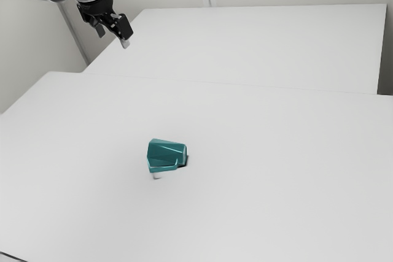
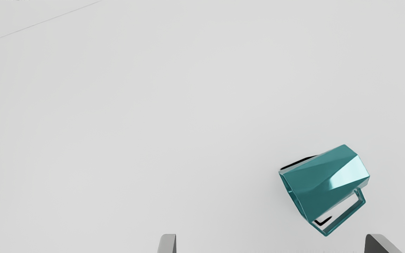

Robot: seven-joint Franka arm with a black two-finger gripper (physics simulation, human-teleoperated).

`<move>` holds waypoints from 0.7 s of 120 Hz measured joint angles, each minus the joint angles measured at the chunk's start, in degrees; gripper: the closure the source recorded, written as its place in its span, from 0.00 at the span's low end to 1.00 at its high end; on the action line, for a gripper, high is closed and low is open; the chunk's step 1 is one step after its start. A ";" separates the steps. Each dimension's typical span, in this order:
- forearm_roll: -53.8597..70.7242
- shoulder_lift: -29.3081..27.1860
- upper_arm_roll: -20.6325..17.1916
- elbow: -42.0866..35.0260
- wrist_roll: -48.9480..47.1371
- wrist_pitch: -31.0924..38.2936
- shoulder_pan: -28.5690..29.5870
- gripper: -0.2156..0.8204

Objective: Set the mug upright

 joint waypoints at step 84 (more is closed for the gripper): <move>-1.92 -9.08 0.74 -14.24 -1.55 4.34 1.54 0.23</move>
